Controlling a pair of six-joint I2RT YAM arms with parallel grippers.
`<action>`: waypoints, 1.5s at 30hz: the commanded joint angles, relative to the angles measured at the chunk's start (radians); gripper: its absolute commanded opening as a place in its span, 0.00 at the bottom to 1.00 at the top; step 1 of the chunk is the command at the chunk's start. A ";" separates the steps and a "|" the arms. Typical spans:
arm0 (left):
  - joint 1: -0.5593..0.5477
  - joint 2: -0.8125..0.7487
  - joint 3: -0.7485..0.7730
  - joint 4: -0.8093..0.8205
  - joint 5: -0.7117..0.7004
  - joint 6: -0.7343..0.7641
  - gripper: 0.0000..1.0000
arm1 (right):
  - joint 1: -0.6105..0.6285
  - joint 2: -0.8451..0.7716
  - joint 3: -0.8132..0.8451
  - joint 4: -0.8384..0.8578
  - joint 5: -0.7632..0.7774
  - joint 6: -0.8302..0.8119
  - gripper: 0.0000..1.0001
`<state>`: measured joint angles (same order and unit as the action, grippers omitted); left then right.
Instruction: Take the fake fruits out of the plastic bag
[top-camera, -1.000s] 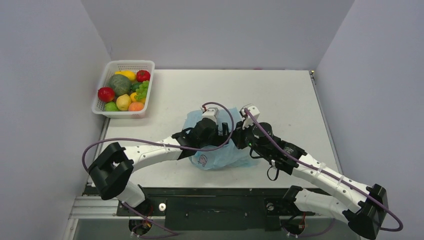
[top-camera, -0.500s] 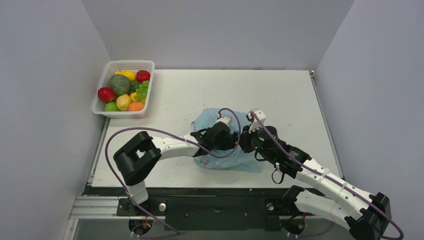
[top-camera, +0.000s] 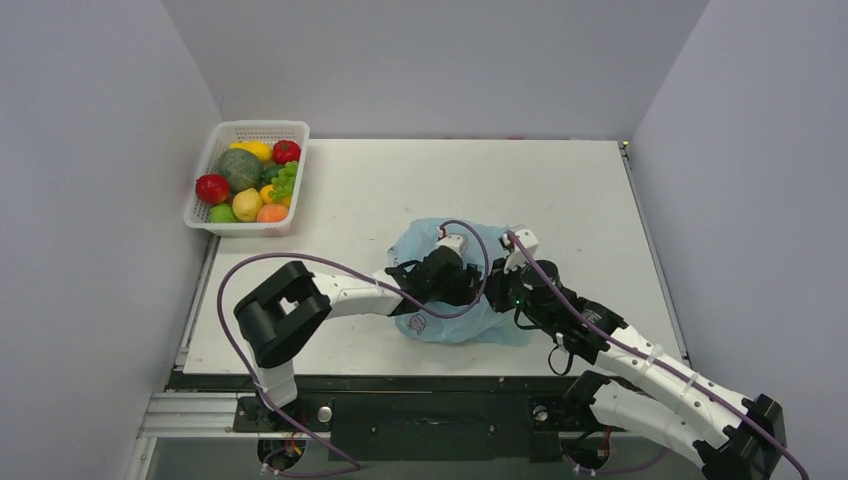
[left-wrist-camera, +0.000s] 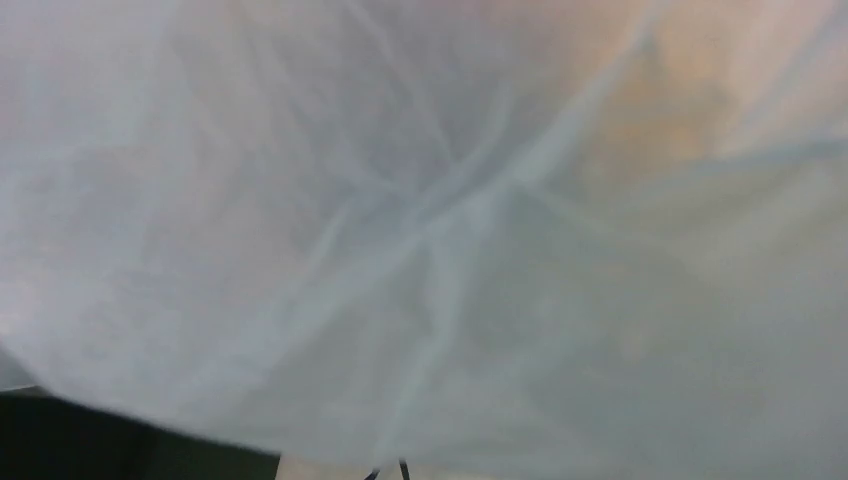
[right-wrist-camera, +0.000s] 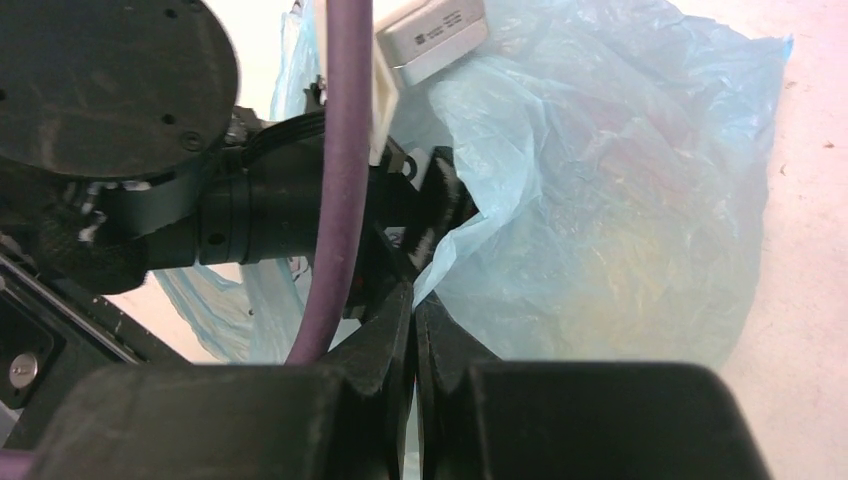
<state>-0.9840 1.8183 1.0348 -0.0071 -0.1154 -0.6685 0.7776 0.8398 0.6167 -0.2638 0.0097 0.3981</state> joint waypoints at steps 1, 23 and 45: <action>-0.007 -0.068 -0.053 0.087 -0.057 0.014 0.59 | 0.000 -0.060 -0.031 0.025 0.067 0.024 0.00; -0.042 -0.700 -0.430 0.045 -0.163 -0.116 0.84 | -0.001 -0.037 -0.075 -0.303 0.426 0.392 0.17; -0.087 -0.518 -0.232 0.044 -0.153 -0.072 0.93 | 0.124 -0.200 -0.037 -0.334 0.427 0.341 0.71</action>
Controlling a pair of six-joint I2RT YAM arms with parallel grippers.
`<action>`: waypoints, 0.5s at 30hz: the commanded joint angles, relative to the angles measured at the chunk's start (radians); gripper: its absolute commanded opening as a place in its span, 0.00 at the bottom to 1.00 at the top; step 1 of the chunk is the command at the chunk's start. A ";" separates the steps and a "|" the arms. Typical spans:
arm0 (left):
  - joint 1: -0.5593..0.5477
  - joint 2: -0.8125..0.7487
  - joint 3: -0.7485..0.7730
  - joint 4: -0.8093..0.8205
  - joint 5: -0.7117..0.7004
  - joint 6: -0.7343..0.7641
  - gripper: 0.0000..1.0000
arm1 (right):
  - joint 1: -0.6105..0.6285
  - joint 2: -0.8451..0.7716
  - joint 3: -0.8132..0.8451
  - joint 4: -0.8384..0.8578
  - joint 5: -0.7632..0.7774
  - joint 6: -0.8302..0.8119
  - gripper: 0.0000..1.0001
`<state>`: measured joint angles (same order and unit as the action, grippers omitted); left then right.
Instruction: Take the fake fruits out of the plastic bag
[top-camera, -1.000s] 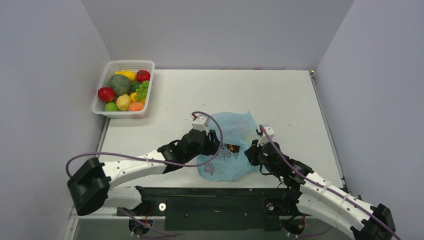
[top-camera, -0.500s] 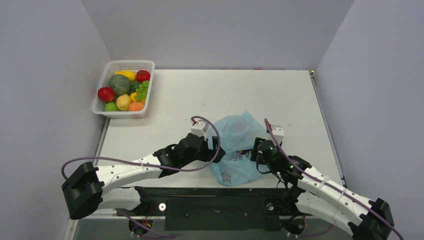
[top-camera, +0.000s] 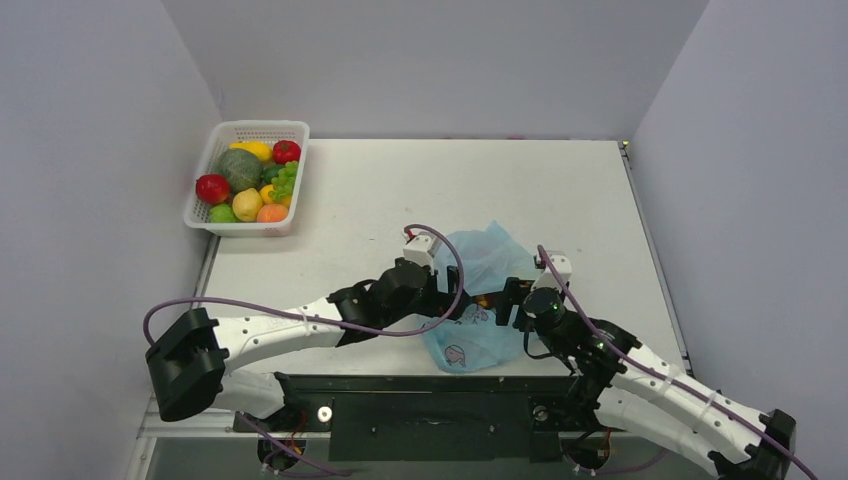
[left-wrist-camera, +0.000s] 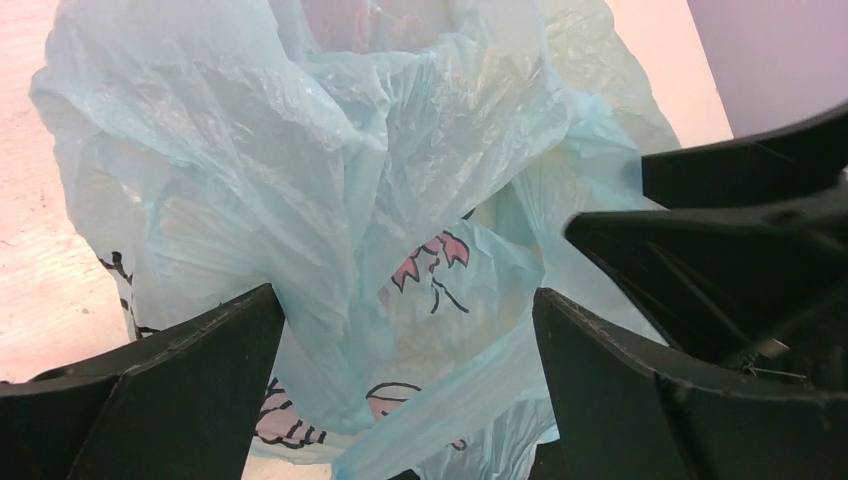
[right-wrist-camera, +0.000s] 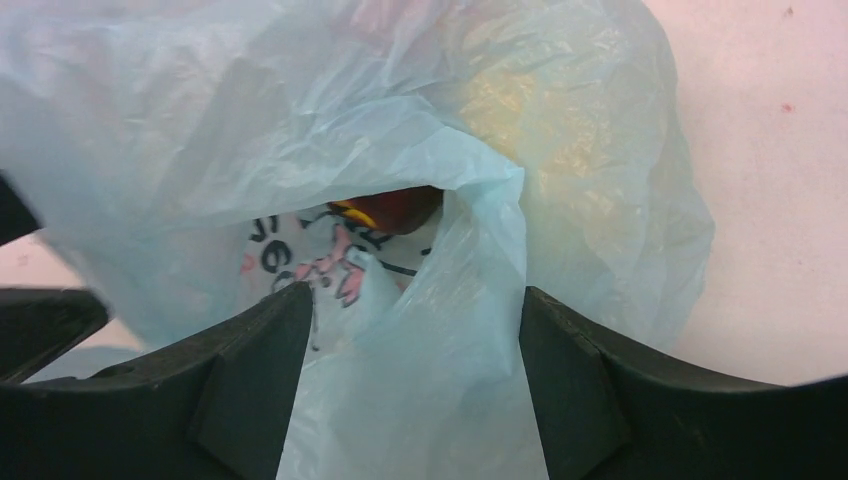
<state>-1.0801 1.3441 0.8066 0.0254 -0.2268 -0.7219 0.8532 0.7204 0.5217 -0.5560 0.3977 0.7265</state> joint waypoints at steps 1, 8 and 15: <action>0.014 -0.032 -0.002 0.015 -0.026 -0.020 0.93 | 0.065 -0.085 0.064 -0.057 0.029 0.032 0.71; 0.057 0.051 0.056 0.005 -0.046 -0.028 0.63 | 0.198 -0.092 0.024 -0.027 -0.050 0.191 0.68; 0.072 0.000 0.091 -0.122 -0.166 -0.031 0.00 | 0.203 -0.002 -0.083 -0.012 0.134 0.347 0.65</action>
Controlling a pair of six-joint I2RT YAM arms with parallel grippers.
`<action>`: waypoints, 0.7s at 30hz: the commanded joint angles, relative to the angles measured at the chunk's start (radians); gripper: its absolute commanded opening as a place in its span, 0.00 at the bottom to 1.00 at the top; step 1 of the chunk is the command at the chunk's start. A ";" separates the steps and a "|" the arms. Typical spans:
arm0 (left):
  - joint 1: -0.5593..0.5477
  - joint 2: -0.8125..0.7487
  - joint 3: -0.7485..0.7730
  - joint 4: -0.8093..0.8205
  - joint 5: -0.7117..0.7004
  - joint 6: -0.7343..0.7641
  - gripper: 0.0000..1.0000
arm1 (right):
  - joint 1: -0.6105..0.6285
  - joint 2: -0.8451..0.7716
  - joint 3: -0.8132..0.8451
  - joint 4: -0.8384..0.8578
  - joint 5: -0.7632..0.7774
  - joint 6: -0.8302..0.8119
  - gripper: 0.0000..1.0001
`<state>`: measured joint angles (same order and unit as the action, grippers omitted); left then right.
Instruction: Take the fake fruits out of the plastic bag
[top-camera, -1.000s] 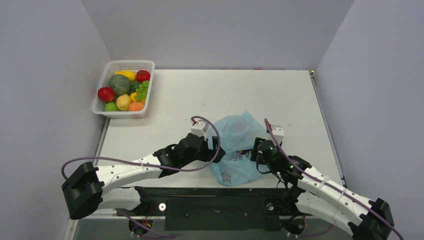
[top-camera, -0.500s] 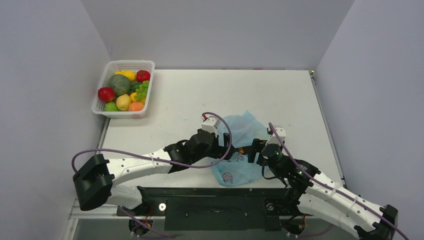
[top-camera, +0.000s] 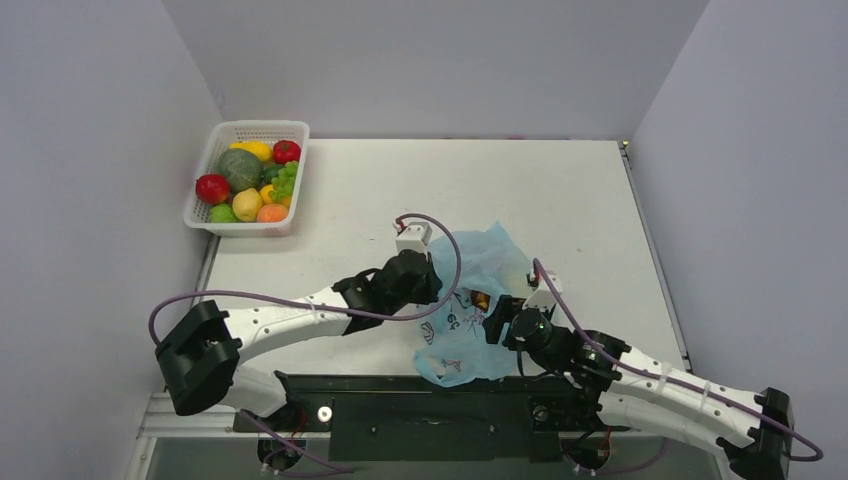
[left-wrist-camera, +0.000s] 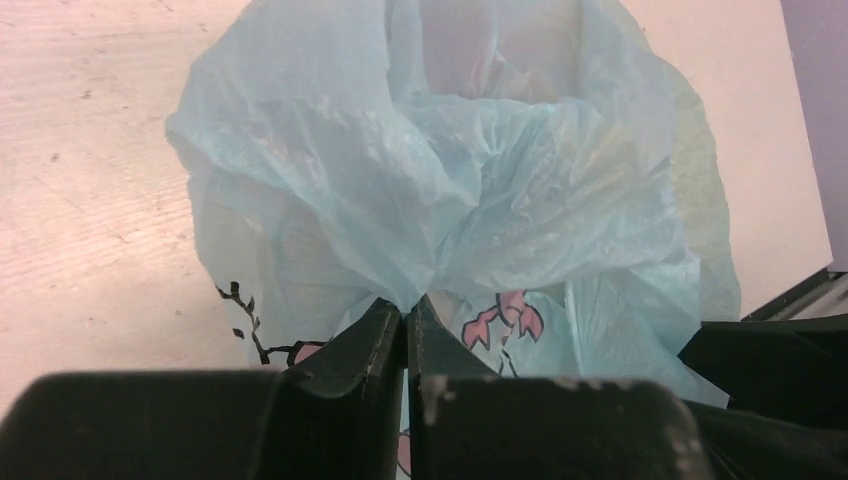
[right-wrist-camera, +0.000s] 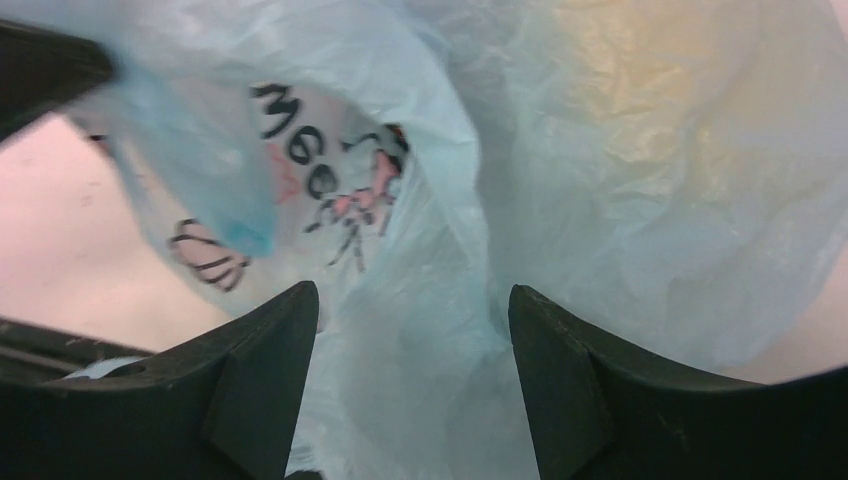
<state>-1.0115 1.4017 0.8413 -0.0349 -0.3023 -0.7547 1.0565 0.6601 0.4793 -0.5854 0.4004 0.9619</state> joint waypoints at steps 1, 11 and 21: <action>0.003 -0.095 0.051 -0.075 -0.118 0.000 0.00 | -0.004 0.073 -0.039 0.023 0.147 0.107 0.65; 0.004 -0.628 -0.272 -0.162 -0.125 -0.180 0.00 | -0.188 0.367 0.138 0.221 0.280 -0.239 0.63; 0.002 -0.784 -0.413 -0.094 -0.066 -0.282 0.00 | -0.092 0.461 0.391 0.127 0.175 -0.468 0.76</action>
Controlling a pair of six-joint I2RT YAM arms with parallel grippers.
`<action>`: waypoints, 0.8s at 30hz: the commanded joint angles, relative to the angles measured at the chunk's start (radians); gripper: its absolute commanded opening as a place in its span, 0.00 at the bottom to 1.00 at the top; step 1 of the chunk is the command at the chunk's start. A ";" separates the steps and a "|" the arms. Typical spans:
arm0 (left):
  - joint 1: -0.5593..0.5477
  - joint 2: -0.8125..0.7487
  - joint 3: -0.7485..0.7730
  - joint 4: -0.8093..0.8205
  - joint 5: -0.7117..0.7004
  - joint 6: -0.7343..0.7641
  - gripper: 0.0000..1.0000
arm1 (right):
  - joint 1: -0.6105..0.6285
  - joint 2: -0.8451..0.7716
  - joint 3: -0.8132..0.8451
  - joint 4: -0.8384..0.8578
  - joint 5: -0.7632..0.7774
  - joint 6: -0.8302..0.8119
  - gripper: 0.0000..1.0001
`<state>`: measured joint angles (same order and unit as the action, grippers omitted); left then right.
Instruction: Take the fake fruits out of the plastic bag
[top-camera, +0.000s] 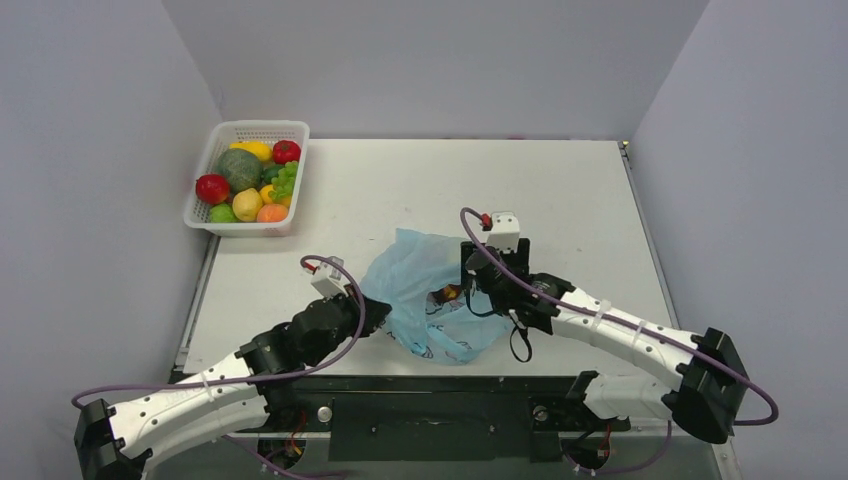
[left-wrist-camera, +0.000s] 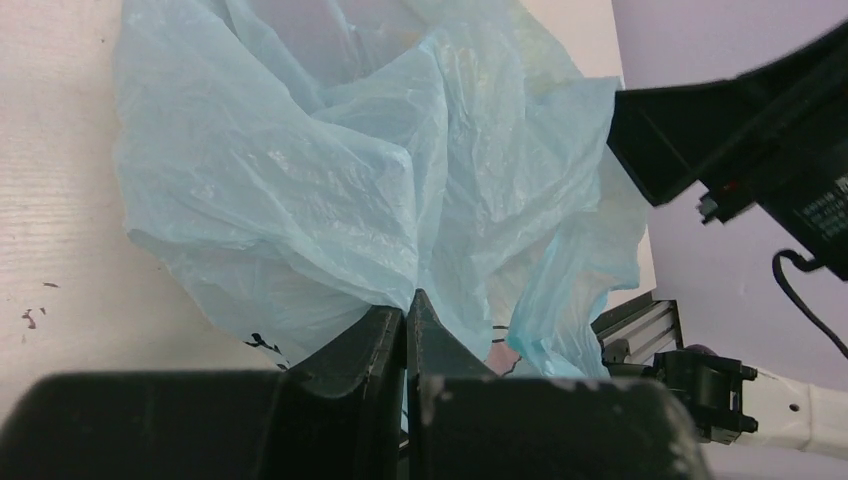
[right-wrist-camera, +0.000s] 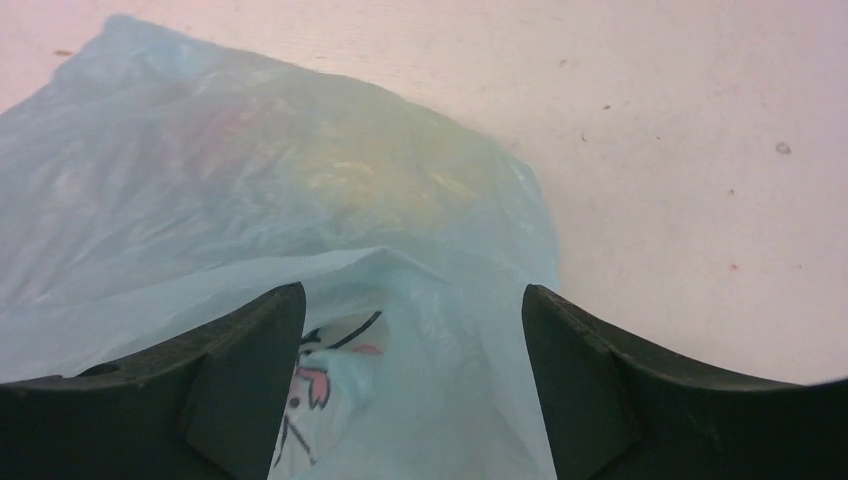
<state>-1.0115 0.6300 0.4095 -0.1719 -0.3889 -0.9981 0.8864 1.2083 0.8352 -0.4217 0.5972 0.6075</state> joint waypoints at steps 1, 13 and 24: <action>0.002 -0.009 0.024 0.040 0.023 -0.034 0.00 | 0.121 -0.111 0.029 -0.050 -0.021 -0.122 0.77; 0.003 0.057 0.096 0.021 0.044 0.002 0.00 | 0.233 -0.383 -0.137 -0.092 -0.242 0.464 0.88; 0.003 0.036 0.099 -0.032 0.039 -0.009 0.00 | 0.273 -0.312 -0.330 0.360 -0.322 0.521 0.83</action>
<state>-1.0115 0.6849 0.4603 -0.1902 -0.3511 -1.0096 1.1538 0.9051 0.5713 -0.3180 0.3096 1.0080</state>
